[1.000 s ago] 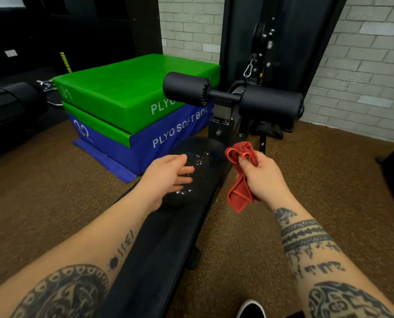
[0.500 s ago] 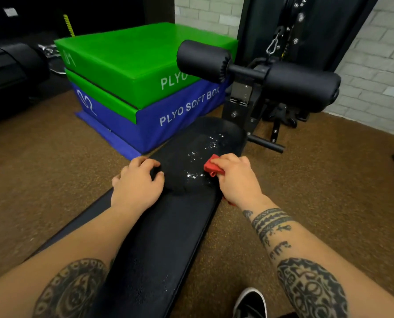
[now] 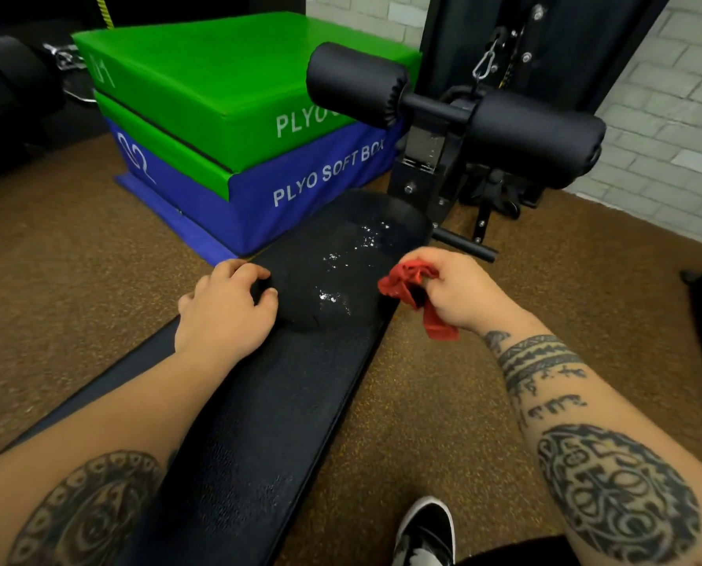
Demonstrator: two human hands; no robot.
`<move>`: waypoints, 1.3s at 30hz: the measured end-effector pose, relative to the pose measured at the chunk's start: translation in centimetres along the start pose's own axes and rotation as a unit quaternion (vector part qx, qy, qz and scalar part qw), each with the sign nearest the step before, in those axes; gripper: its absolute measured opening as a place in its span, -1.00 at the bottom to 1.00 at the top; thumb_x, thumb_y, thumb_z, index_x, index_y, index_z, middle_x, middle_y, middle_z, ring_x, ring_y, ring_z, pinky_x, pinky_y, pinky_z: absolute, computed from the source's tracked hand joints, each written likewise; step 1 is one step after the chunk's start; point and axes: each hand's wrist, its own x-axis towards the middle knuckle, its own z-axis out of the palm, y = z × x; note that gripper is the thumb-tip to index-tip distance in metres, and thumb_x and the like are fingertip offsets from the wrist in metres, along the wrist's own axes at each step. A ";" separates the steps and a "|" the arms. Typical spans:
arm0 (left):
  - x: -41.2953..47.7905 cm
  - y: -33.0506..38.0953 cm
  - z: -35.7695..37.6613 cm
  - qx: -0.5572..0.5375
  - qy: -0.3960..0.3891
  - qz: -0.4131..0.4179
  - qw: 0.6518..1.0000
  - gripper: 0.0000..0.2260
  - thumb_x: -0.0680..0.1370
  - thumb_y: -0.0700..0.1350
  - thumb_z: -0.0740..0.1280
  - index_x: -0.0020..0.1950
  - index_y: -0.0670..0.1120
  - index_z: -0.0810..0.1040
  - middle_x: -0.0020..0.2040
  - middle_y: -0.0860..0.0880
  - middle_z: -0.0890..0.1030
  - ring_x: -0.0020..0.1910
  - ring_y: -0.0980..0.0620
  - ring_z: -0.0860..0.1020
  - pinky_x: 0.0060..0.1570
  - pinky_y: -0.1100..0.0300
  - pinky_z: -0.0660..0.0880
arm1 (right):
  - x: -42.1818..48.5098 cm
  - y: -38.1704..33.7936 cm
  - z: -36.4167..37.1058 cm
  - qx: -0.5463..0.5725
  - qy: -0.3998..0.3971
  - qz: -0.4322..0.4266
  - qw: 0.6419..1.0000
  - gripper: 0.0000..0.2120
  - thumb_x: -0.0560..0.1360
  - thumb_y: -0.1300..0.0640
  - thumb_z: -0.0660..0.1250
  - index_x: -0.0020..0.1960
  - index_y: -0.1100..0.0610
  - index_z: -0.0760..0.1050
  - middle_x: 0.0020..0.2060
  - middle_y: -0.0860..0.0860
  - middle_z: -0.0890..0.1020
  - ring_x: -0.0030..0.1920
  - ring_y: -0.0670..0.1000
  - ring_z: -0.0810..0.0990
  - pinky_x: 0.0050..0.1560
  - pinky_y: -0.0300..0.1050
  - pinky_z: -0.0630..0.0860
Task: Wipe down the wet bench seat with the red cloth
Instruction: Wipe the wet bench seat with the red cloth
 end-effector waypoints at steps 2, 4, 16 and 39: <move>0.0 0.1 0.0 -0.001 0.002 -0.001 1.000 -0.67 0.56 0.19 0.21 0.31 0.17 0.48 0.43 0.05 0.40 0.38 -0.13 0.39 0.29 -0.20 0.30 | 0.9 -0.1 1.8 0.034 0.045 0.007 0.998 -0.58 0.55 0.29 0.20 0.05 -0.23 0.58 0.02 -0.12 0.68 -0.08 -0.03 0.68 -0.09 -0.14 0.61; -0.1 0.0 0.0 -0.003 0.003 0.000 1.000 -0.67 0.57 0.19 0.21 0.30 0.17 0.48 0.42 0.05 0.41 0.37 -0.13 0.39 0.29 -0.20 0.30 | 1.3 -0.6 3.6 0.006 0.042 -0.023 0.999 -0.54 0.51 0.29 0.21 0.15 -0.24 0.58 0.10 -0.10 0.65 0.06 -0.06 0.63 0.10 -0.15 0.58; -0.1 0.1 -0.2 -0.006 -0.002 0.001 1.000 -0.67 0.57 0.18 0.21 0.30 0.17 0.47 0.40 0.06 0.41 0.35 -0.13 0.40 0.28 -0.19 0.32 | -2.2 -3.1 0.9 -0.031 -0.267 0.013 0.963 -0.56 0.51 0.37 0.17 -0.03 -0.14 0.60 -0.20 -0.05 0.70 -0.28 -0.07 0.69 -0.31 -0.15 0.51; 0.4 0.0 -0.4 -0.034 -0.014 -0.029 0.999 -0.74 0.56 0.14 0.26 0.22 0.20 0.56 0.39 0.08 0.43 0.37 -0.07 0.41 0.36 -0.18 0.30 | -1.9 0.4 -0.5 0.153 -0.070 0.070 0.983 -0.78 0.45 0.24 0.31 0.02 0.03 0.62 -0.15 0.15 0.70 -0.14 0.10 0.67 0.08 0.23 0.61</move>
